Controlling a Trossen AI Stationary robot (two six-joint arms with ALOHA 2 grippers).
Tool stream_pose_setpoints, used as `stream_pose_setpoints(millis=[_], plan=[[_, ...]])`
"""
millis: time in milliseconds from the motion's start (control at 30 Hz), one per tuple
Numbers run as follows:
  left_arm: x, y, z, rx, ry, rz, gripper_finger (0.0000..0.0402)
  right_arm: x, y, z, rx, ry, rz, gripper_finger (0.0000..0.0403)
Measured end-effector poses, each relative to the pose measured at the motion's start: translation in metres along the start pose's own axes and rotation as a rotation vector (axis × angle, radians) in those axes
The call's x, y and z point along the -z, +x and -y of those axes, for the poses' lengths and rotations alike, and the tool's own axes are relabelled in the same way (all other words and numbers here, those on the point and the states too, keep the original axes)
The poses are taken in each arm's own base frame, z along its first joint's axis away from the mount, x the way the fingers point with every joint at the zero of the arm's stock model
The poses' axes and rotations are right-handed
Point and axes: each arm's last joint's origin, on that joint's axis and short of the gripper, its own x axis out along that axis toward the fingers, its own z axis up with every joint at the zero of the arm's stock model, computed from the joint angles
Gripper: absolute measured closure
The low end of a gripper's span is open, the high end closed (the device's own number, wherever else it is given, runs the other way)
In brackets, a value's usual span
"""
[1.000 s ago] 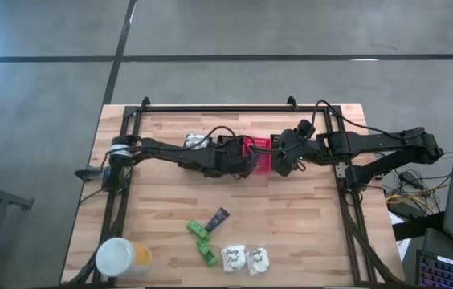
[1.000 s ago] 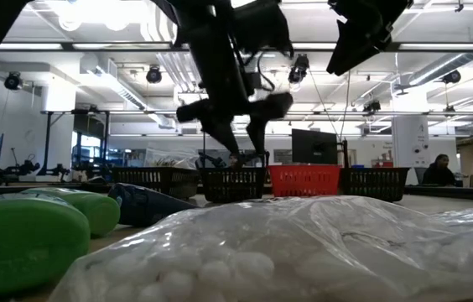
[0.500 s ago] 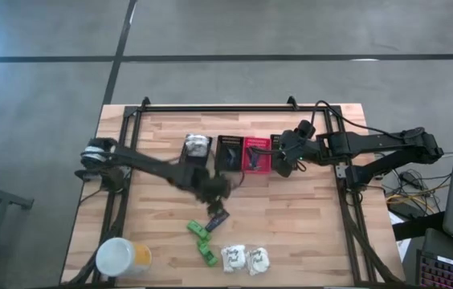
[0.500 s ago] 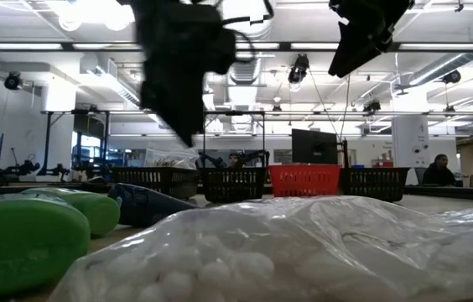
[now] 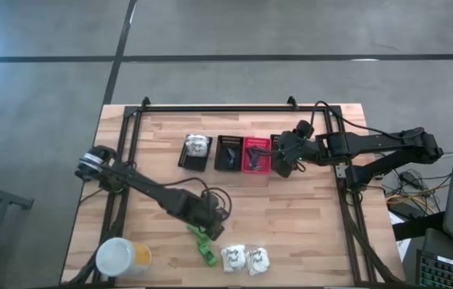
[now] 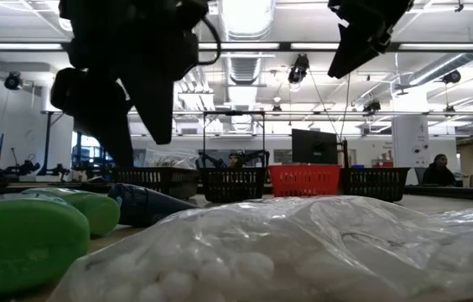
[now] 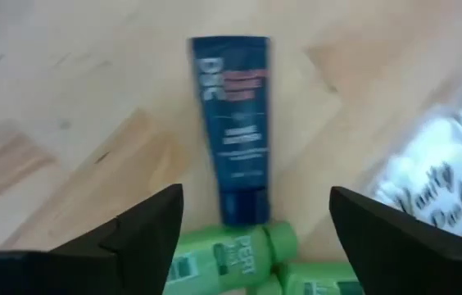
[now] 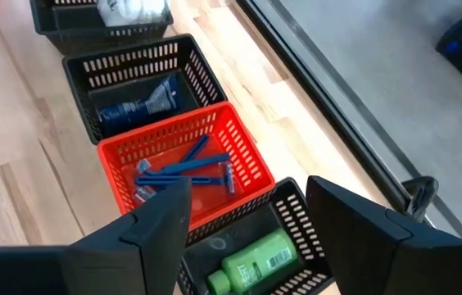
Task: Pick & Place Travel size toiletries
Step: Put the shave cream into the middle left black bin
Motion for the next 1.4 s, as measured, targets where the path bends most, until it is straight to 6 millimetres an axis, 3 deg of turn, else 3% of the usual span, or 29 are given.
stream_pose_setpoints(millis=[200,467,1033,1200,1400], plan=[[-0.002,0.001,0.003,-0.021,-0.090,0.000,0.0091,-0.002,0.000,-0.001,-0.006,-0.010,0.016,0.0156],[0.000,0.018,0.007,-0.053,-0.066,-0.036,0.0093,-0.002,0.000,-0.001,-0.017,-0.008,0.015,0.0142],[0.006,0.050,0.003,-0.121,0.059,-0.098,0.0101,-0.001,0.001,-0.002,-0.030,-0.007,0.007,0.0167],[0.006,0.051,0.003,-0.134,0.064,-0.083,0.0132,-0.001,0.001,-0.002,-0.029,-0.002,0.007,0.0154],[0.005,0.050,0.003,-0.135,0.128,-0.081,0.0213,-0.001,0.001,-0.002,-0.030,0.001,0.007,0.0144]])
